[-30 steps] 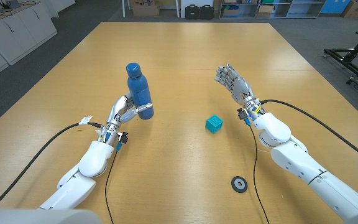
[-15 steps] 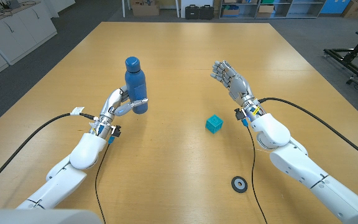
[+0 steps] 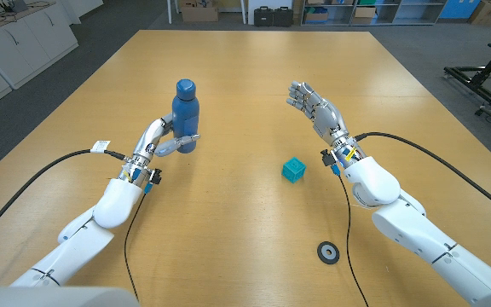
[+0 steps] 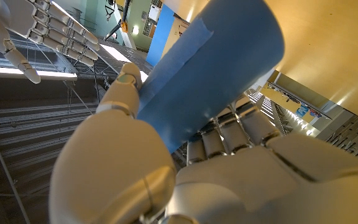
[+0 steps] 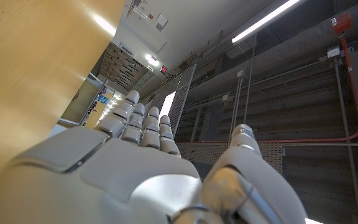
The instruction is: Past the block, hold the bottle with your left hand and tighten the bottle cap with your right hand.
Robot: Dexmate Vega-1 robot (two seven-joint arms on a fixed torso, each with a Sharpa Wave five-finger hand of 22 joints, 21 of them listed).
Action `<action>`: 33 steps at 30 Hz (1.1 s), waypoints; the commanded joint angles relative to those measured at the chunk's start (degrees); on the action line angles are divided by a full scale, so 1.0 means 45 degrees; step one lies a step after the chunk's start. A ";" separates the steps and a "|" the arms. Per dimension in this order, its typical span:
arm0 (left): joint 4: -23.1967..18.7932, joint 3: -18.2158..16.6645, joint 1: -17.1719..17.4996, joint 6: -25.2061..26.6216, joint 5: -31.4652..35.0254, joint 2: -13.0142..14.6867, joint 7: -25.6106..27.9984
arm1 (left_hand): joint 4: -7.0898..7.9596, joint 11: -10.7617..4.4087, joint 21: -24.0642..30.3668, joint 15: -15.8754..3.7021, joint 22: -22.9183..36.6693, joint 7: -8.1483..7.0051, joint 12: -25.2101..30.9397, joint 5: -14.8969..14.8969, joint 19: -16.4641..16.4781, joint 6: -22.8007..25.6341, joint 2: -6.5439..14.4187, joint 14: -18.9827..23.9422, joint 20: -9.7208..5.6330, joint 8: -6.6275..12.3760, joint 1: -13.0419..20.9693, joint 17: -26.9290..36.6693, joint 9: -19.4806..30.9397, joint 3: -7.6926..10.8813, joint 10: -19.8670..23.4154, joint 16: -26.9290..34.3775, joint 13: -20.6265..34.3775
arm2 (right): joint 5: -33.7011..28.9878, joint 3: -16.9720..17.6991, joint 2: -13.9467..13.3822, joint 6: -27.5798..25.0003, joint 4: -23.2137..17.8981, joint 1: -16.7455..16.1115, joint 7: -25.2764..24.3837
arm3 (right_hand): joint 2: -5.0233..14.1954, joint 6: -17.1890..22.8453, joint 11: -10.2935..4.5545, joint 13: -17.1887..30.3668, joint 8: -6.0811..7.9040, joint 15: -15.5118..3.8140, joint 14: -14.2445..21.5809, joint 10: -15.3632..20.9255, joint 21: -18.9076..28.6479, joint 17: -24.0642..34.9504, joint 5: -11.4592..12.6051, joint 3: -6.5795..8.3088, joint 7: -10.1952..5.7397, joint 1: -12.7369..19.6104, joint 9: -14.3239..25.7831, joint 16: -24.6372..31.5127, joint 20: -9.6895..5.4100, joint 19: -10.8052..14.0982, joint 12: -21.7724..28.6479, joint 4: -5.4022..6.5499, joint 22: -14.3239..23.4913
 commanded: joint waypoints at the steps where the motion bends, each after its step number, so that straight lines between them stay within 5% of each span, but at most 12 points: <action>1: -0.0371 0.0081 0.0104 0.0313 0.1313 0.0053 0.0792 | 0.0532 -0.0782 -0.0014 -0.2094 0.0052 -0.1254 0.0042 0.0058 0.0015 0.1333 0.2019 0.0069 -0.1614 0.0119 0.1612 0.0076 0.0029 0.0522 0.1004 -0.0087 0.0031 | -0.1230 0.0249 -0.0328 -0.0321 -0.0725 -0.0286 -0.0567 | 0.0010 0.0163 -0.0119 0.0028 0.0084 0.0000 0.0188 0.0049 -0.0013 0.0005 0.0036 0.0042 -0.0065 0.0212 0.0040 0.0057 0.0043 0.0165 0.0112 -0.0133 0.0017; 7: -0.0429 0.0150 0.0148 0.0203 0.1372 0.0161 0.0767 | 0.0533 -0.0763 -0.0019 -0.2096 0.0055 -0.1244 0.0040 0.0061 0.0018 0.1355 0.2041 0.0100 -0.1614 0.0126 0.1622 0.0082 0.0030 0.0527 0.1033 -0.0092 0.0042 | -0.2144 0.0367 -0.0415 -0.0616 -0.1124 -0.0350 -0.0997 | 0.0107 0.0417 -0.0645 0.0035 0.0158 -0.0064 0.0625 0.0316 0.0008 -0.0042 0.0057 0.0260 -0.0484 0.0809 0.0058 0.0157 0.0097 0.0453 0.0189 -0.0419 0.0018; 33: -0.0868 0.0058 0.0449 0.0353 0.1919 0.0303 0.1035 | 0.0538 -0.0816 -0.0021 -0.2095 0.0066 -0.1262 0.0054 0.0071 0.0099 0.1596 0.2122 0.0273 -0.1602 0.0209 0.1637 0.0109 0.0032 0.0529 0.1244 -0.0113 0.0100 | -0.3710 0.0574 -0.0719 -0.1297 -0.2059 -0.0790 -0.1335 | 0.0075 0.0529 -0.0760 0.0063 0.0193 -0.0104 0.0926 0.0407 -0.0084 -0.0089 0.0111 0.0549 -0.0822 0.1752 0.0094 0.0171 0.0224 0.0527 0.0202 -0.0745 0.0018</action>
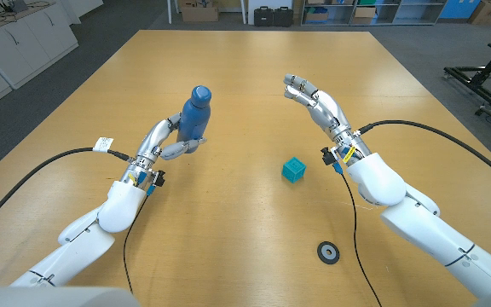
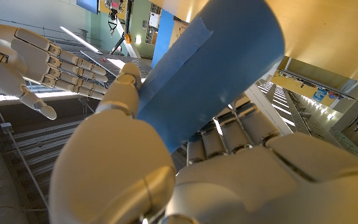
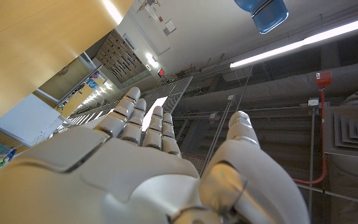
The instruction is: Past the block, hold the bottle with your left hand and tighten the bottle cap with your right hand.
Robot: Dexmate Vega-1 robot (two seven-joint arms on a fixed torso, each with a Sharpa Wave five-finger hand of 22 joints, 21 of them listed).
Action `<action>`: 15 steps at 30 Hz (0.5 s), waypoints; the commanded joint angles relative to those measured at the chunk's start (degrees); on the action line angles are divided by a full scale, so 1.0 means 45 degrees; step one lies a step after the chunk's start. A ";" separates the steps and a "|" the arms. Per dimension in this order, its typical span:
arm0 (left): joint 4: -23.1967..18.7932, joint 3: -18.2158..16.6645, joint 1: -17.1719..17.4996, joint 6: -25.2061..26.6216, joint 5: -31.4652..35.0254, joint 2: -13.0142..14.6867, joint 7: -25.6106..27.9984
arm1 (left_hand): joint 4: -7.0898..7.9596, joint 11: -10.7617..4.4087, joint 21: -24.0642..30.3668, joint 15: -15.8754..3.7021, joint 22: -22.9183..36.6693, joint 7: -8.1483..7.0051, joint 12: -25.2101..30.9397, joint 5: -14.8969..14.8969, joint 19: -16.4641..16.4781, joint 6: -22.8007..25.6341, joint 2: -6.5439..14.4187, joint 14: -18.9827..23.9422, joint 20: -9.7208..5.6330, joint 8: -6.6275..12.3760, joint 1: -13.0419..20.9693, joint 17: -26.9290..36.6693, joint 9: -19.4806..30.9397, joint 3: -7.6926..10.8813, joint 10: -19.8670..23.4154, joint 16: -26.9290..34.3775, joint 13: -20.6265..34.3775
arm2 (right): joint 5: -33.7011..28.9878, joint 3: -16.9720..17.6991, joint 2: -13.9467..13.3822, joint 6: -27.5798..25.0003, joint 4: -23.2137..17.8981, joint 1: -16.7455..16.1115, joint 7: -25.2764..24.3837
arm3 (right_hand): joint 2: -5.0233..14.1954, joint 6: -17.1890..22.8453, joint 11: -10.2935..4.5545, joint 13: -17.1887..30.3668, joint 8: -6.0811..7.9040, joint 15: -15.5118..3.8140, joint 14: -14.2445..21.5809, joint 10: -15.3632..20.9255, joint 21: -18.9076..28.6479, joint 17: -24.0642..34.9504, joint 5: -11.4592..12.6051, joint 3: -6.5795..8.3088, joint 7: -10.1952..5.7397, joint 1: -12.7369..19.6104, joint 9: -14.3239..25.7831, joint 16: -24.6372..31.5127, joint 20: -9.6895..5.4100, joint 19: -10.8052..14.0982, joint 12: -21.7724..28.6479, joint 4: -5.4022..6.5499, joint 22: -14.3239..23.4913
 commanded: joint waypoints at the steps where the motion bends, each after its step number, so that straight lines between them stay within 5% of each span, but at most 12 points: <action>1: -0.0151 0.0014 -0.0015 0.0108 0.0221 0.0006 0.0114 | 0.0539 -0.0938 -0.0019 -0.2114 0.0069 -0.1353 0.0108 0.0083 0.0104 0.1508 0.2124 0.0121 -0.1605 0.0093 0.1636 0.0047 0.0033 0.0529 0.1054 -0.0006 0.0042 | -0.0638 0.0114 -0.0100 -0.0280 -0.0415 -0.0249 -0.0175 | -0.0051 0.0057 -0.0105 0.0028 0.0096 0.0034 0.0097 0.0068 -0.0039 0.0037 0.0114 0.0057 -0.0059 0.0248 0.0032 0.0030 0.0048 0.0026 0.0024 -0.0067 0.0020; 15: -0.0515 -0.0151 0.0227 0.0339 0.0247 0.0259 -0.0094 | 0.0521 -0.0921 -0.0032 -0.2120 0.0073 -0.1357 0.0097 0.0091 0.0099 0.1525 0.2132 0.0167 -0.1594 0.0097 0.1659 0.0051 0.0034 0.0532 0.1088 -0.0022 0.0063 | -0.1467 0.0165 -0.0116 -0.0482 -0.0712 -0.0356 -0.0391 | -0.0088 0.0075 -0.0075 0.0046 0.0100 0.0044 0.0029 0.0086 -0.0095 0.0023 0.0140 0.0152 0.0152 0.0594 0.0048 -0.0033 0.0104 0.0000 0.0030 -0.0115 0.0021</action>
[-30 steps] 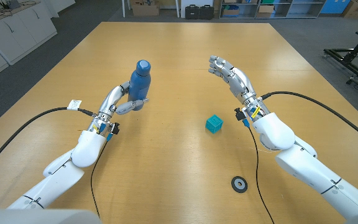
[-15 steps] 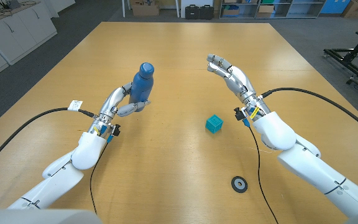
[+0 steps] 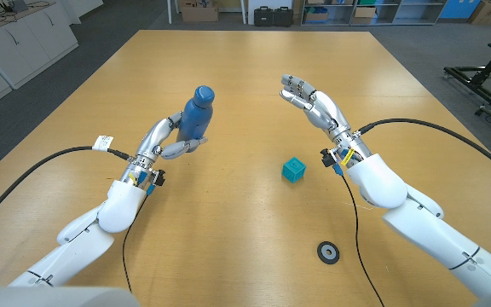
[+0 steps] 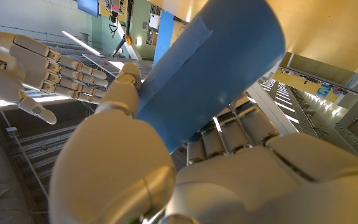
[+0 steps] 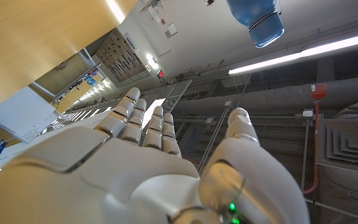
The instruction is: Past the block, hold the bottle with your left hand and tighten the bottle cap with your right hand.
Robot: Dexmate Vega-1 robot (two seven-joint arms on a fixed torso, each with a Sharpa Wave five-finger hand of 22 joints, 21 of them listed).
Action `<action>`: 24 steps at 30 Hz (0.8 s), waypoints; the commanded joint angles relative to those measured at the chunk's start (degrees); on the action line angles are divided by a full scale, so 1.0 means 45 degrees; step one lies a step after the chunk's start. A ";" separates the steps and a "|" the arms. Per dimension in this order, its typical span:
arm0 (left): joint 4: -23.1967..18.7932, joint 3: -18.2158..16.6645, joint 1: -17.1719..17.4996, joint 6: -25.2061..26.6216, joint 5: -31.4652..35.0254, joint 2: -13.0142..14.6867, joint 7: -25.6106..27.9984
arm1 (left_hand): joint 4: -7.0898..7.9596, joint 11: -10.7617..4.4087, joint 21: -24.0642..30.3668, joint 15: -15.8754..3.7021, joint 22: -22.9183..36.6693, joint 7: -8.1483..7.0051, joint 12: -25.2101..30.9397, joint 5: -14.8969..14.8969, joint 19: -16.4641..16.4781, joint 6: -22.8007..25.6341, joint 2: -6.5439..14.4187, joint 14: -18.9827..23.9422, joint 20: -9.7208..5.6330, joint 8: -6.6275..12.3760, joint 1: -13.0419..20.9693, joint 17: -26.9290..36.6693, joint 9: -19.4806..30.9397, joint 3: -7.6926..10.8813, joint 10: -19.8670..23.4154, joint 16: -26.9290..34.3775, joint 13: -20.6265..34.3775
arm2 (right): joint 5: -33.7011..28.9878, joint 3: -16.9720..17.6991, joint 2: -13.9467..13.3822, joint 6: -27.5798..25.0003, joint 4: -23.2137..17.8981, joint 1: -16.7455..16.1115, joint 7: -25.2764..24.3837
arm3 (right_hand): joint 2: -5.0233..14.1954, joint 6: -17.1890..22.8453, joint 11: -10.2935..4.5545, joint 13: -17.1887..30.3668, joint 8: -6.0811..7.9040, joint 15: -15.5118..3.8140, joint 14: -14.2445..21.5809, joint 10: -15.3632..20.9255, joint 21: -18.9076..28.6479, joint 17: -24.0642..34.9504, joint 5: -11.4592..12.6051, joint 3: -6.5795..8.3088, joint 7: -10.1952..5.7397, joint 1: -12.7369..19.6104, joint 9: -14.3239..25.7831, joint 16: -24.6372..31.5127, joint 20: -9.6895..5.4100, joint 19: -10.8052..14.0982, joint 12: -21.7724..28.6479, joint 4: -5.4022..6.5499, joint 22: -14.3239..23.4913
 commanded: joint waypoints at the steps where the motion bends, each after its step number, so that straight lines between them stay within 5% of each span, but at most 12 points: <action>1: -0.0239 -0.0130 0.0186 0.0166 -0.0010 0.0167 -0.0187 | 0.0521 -0.0922 -0.0030 -0.2077 0.0074 -0.1377 0.0090 0.0092 0.0106 0.1501 0.2133 0.0123 -0.1593 0.0043 0.1660 0.0052 0.0034 0.0532 0.1072 -0.0024 0.0066 | -0.0765 0.0077 -0.0001 -0.0218 -0.0328 -0.0149 -0.0259 | -0.0024 0.0014 -0.0071 0.0047 0.0096 0.0044 0.0028 0.0088 -0.0048 0.0022 0.0055 0.0099 0.0090 0.0208 0.0050 -0.0035 0.0060 0.0051 0.0031 -0.0060 0.0021; 21: -0.0324 -0.0026 -0.0101 0.0592 0.0017 0.0461 -0.0687 | 0.0520 -0.0953 -0.0031 -0.2080 0.0084 -0.1385 0.0116 0.0106 0.0137 0.1617 0.2177 0.0195 -0.1577 0.0085 0.1682 0.0064 0.0039 0.0538 0.1236 -0.0045 0.0104 | -0.2046 0.0262 -0.0161 -0.1372 -0.1074 -0.0281 -0.0431 | -0.0218 -0.0188 -0.0291 0.0089 0.0052 0.0058 -0.0086 -0.0213 -0.0191 0.0011 0.0141 0.0248 -0.0289 0.0876 0.0108 -0.0142 0.0133 -0.0079 -0.0069 -0.0127 0.0020; 24: -0.0497 -0.0100 -0.0012 0.0743 0.0376 0.0494 -0.0499 | 0.0519 -0.0956 -0.0032 -0.2093 0.0087 -0.1418 0.0104 0.0110 0.0139 0.1634 0.2198 0.0230 -0.1585 0.0091 0.1694 0.0077 0.0040 0.0544 0.1225 -0.0033 0.0111 | -0.2182 0.0263 -0.0163 -0.1314 -0.1080 -0.0300 -0.0481 | -0.0314 -0.0005 -0.0689 0.0106 0.0146 0.0029 -0.0020 -0.0033 -0.0224 0.0009 0.0199 0.0342 -0.0424 0.1260 0.0139 -0.0150 0.0133 -0.0040 0.0023 -0.0145 0.0019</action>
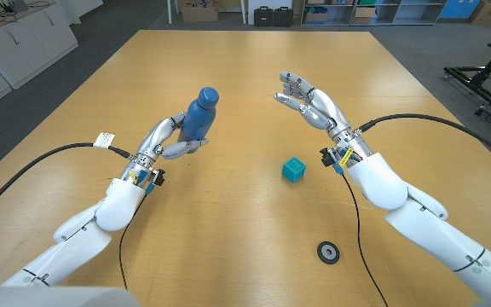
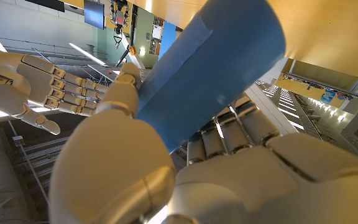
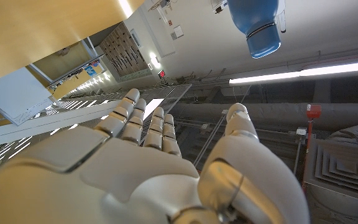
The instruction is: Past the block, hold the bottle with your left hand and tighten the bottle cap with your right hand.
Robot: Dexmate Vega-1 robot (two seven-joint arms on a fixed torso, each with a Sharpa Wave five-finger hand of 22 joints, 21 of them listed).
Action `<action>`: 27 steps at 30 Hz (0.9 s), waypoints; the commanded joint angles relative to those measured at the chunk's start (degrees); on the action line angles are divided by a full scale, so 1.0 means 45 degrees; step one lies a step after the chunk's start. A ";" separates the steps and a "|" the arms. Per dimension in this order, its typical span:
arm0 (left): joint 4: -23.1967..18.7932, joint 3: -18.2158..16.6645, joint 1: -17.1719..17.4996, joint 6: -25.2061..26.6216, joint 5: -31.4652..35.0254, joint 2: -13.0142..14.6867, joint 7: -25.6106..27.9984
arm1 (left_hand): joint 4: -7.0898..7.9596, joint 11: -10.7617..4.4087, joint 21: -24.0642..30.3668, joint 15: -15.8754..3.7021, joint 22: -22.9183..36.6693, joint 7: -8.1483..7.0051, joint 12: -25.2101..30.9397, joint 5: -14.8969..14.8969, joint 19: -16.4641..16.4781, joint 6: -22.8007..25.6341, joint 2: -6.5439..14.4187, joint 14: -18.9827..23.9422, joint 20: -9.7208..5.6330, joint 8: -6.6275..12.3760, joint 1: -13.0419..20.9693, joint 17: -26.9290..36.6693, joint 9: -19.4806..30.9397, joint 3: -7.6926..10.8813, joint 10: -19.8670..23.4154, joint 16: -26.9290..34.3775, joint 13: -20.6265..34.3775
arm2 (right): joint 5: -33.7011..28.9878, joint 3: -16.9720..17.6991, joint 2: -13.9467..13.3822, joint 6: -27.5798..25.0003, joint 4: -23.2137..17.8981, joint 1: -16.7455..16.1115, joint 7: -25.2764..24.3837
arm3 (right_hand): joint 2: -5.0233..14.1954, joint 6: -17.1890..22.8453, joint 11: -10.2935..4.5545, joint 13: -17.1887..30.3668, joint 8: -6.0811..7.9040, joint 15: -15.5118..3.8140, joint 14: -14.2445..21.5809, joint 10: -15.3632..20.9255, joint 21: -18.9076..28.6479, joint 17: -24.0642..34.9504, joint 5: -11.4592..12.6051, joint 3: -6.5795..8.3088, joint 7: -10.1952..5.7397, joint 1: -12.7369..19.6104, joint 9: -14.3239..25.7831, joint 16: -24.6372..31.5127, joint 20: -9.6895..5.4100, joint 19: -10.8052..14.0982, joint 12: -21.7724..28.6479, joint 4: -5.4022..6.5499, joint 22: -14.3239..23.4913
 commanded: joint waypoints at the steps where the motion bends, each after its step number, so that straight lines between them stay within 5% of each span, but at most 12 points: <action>1: -0.0329 -0.0092 0.0060 0.0404 0.0511 0.0143 0.0118 | 0.0515 -0.1017 -0.0036 -0.2098 0.0024 -0.1469 0.0081 0.0111 0.0130 0.1599 0.2200 0.0144 -0.1578 0.0115 0.1701 0.0082 0.0040 0.0545 0.1155 -0.0032 0.0054 | -0.0663 0.0050 -0.0042 -0.0346 -0.0274 -0.0082 -0.0142 | -0.0105 0.0227 -0.0447 0.0049 0.0158 -0.0025 0.0050 0.0229 -0.0025 0.0006 0.0107 0.0186 -0.0270 0.0417 0.0081 0.0004 0.0054 0.0053 0.0107 0.0002 0.0020; 27: -0.0866 -0.0355 0.0767 0.0715 0.1749 0.0182 0.1002 | 0.0448 -0.1177 0.0039 -0.2151 0.0065 -0.1561 0.0170 0.0133 0.0335 0.2030 0.2336 0.0506 -0.1673 0.0288 0.1919 0.0211 0.0049 0.0554 0.1589 0.0072 0.0150 | -0.1766 -0.0253 0.0049 -0.0916 -0.0628 0.0008 -0.0127 | -0.0331 0.0003 -0.0384 0.0065 0.0072 -0.0060 0.0095 0.0269 -0.0051 0.0014 0.0178 0.0256 -0.0209 0.0882 0.0097 -0.0035 0.0054 0.0192 0.0146 0.0051 0.0025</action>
